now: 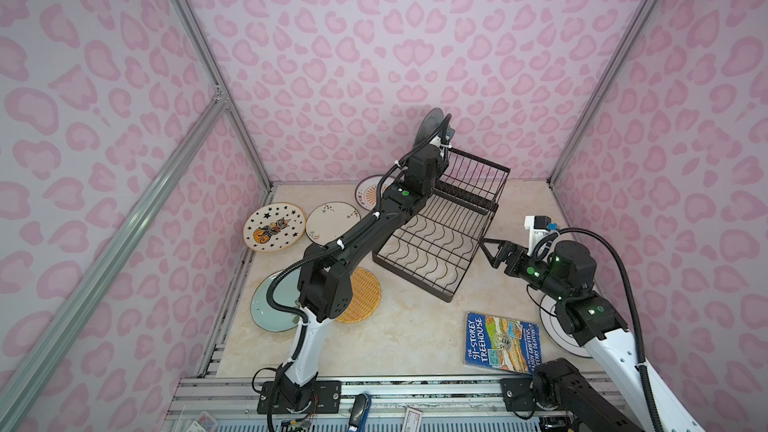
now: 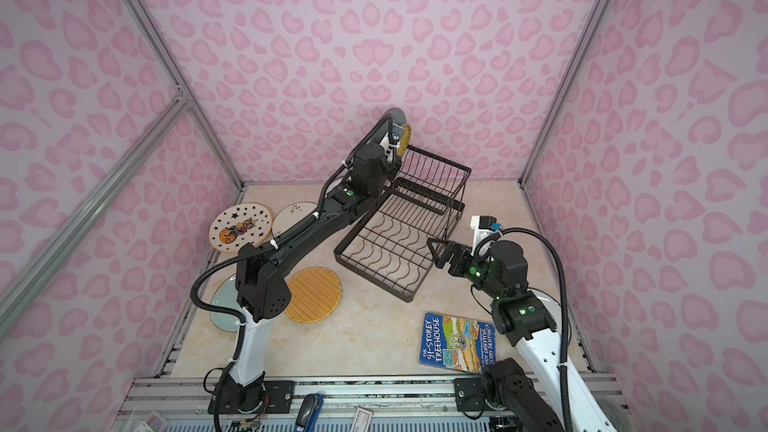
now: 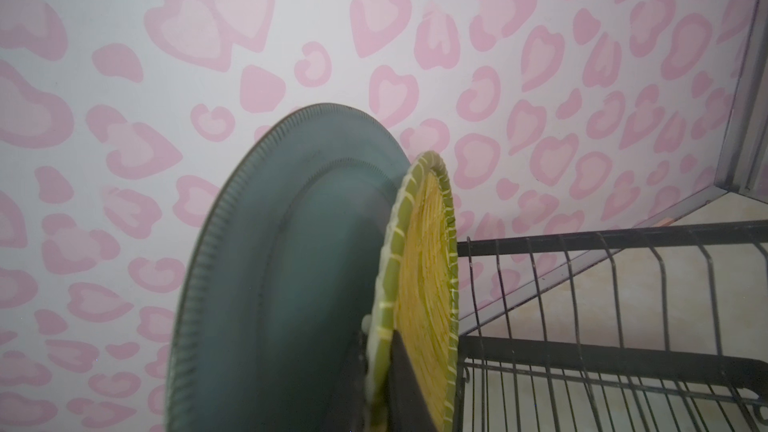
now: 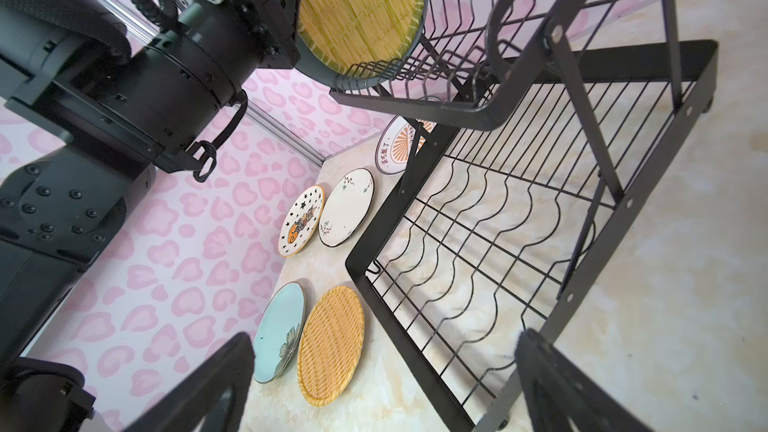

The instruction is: Load the plates into the dish rack

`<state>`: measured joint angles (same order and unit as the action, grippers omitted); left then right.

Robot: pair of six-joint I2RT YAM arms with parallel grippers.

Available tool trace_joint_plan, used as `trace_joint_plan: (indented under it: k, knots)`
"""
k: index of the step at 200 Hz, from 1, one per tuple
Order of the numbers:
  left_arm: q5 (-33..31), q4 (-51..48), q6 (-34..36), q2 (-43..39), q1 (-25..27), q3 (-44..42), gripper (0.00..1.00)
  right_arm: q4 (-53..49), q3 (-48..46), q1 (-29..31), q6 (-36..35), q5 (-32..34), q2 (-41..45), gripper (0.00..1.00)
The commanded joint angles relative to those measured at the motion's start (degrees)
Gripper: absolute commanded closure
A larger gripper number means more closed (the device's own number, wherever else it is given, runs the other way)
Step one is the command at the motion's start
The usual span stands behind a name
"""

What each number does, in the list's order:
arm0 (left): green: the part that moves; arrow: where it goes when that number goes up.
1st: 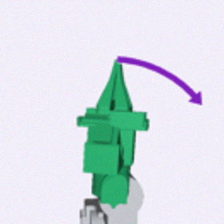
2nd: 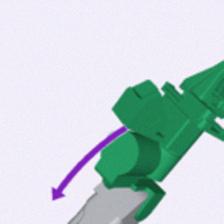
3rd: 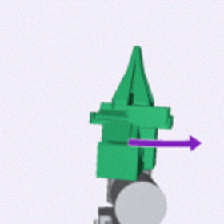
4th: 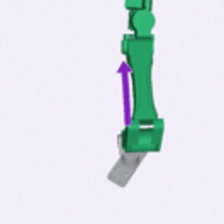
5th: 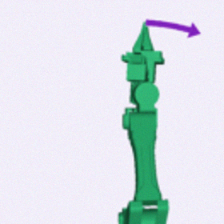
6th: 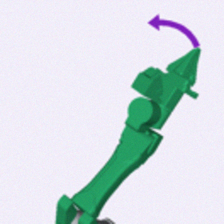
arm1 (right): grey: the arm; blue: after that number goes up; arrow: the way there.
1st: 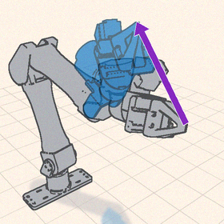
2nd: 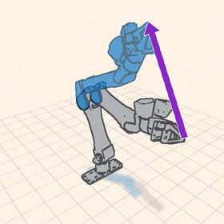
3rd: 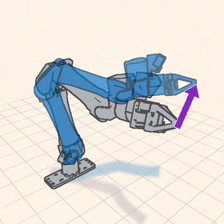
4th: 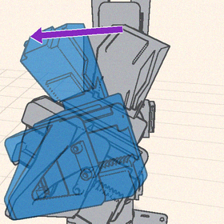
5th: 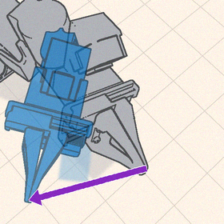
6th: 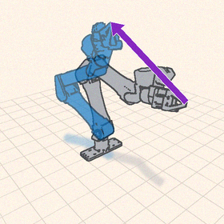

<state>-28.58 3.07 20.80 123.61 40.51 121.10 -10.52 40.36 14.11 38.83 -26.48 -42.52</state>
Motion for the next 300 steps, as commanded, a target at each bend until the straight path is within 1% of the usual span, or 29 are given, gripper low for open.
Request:
trace_joint_plan:
  k: [1,38,103,113,123,139,191,244,279,300]
  knots:
    - [-1.8,3.3,0.6,0.9,0.0,1.4,0.96,0.5,-0.4,-0.7,-0.8,-1.6,0.3,0.02]
    - [-1.8,2.9,2.1,1.8,0.7,2.1,0.96,0.3,-1.1,-2.1,-0.9,-2.6,1.1,0.02]
    - [-5.0,1.9,1.5,1.8,1.1,2.1,0.96,0.5,-1.5,-3.2,-0.8,-3.7,1.2,0.02]
    - [-5.2,1.5,1.2,1.6,1.3,2.1,0.93,0.7,-1.5,-3.2,-0.9,-3.7,1.2,0.02]
    - [-5.6,1.4,1.1,1.5,1.4,2.0,0.85,0.7,-1.6,-3.3,-0.8,-3.7,1.2,0.02]
    - [-6.0,1.4,1.2,1.5,1.5,1.8,0.81,1.1,-1.7,-3.2,-0.5,-3.8,1.3,0.02]
    - [-6.8,1.5,1.3,0.8,1.5,1.7,0.77,1.4,-2.1,-3.2,-0.2,-4.1,1.3,0.02]
    - [-7.5,1.1,1.3,-0.7,1.7,1.5,0.69,2.3,-2.0,-3.2,0.2,-4.1,0.7,0.02]
    - [-7.5,0.8,0.7,-2.3,1.8,0.6,0.68,2.7,-1.8,-3.2,0.3,-4.4,0.2,0.02]
    - [-7.1,0.7,0.2,-3.3,1.8,-0.1,0.65,3.1,-2.1,-3.2,0.8,-4.5,0.2,0.02]
